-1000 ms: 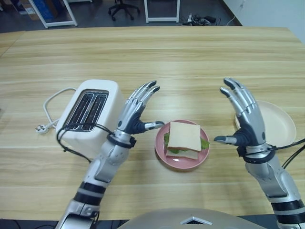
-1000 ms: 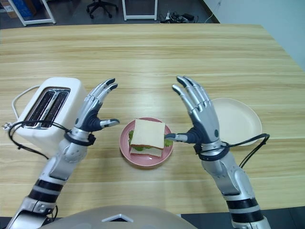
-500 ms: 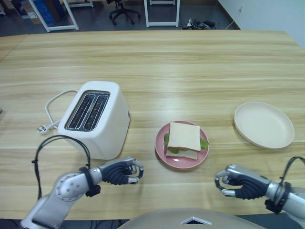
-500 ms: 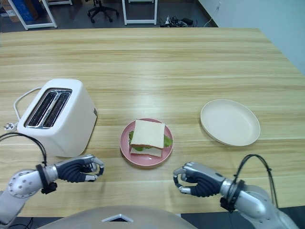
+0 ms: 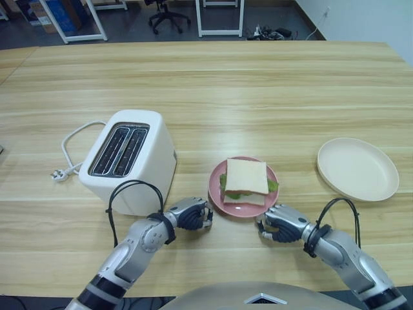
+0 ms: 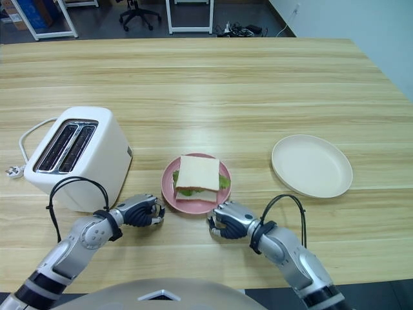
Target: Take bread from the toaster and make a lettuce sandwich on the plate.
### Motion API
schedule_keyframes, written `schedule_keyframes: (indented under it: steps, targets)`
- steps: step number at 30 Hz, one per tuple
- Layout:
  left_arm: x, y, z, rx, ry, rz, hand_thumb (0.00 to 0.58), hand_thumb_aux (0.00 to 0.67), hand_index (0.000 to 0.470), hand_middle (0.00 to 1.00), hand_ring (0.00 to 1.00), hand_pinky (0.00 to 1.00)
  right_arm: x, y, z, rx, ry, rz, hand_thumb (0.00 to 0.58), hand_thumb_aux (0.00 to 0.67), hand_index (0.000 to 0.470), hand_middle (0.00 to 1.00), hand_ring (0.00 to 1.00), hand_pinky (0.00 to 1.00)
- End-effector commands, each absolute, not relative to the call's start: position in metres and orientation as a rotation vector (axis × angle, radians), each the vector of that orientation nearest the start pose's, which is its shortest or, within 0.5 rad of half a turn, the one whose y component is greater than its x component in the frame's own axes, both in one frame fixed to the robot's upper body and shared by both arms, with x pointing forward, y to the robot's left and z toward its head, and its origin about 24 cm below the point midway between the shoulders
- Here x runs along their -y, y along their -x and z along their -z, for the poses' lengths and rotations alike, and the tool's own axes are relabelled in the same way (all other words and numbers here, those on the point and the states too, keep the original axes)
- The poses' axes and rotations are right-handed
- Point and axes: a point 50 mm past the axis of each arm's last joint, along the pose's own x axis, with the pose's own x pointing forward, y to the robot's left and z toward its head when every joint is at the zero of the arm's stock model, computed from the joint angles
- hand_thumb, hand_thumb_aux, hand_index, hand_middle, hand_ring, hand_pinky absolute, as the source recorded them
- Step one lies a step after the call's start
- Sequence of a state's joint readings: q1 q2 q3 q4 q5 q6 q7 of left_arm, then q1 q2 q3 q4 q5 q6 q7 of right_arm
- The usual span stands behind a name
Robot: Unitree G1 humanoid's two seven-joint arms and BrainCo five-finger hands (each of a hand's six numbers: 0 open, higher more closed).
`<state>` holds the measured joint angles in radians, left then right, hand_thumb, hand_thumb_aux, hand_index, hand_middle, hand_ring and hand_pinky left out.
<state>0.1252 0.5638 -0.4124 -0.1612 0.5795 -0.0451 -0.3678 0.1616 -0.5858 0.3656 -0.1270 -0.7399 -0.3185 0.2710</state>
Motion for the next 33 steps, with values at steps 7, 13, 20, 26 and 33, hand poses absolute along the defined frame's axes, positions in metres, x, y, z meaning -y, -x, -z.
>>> schedule_keyframes:
  steps: [7, 13, 20, 26, 33]
  targets:
    - [-0.138, -0.22, 0.004, -0.102, -1.148, 0.642, 0.58, 0.67, 0.47, 1.0, 1.0, 1.0, 0.15, -0.233, -0.011, 0.204, 1.371, -0.66, 0.571, 0.589, 0.413, 0.99, 0.99, 0.99]
    - [-0.15, -0.206, -0.031, 0.053, -0.928, 0.593, 0.0, 0.0, 0.0, 0.0, 0.0, 0.0, 0.159, -0.205, -0.038, 0.283, 1.168, -0.614, 0.0, 0.0, 0.0, 0.0, 0.0, 0.0]
    - [-0.161, -0.179, -0.111, 0.395, -0.311, 0.539, 0.0, 0.0, 0.0, 0.0, 0.0, 0.0, 0.203, -0.171, -0.107, 0.325, 0.716, -0.436, 0.0, 0.0, 0.0, 0.0, 0.0, 0.0]
    - [-0.165, -0.21, -0.089, 0.36, 0.024, 0.324, 0.0, 0.0, 0.0, 0.0, 0.0, 0.0, 0.19, -0.195, -0.097, 0.352, 0.338, -0.156, 0.0, 0.0, 0.0, 0.0, 0.0, 0.0]
    - [-0.157, -0.237, -0.06, 0.289, 0.086, 0.084, 0.0, 0.0, 0.0, 0.0, 0.0, 0.0, 0.161, -0.221, -0.063, 0.264, 0.209, 0.003, 0.0, 0.0, 0.0, 0.0, 0.0, 0.0]
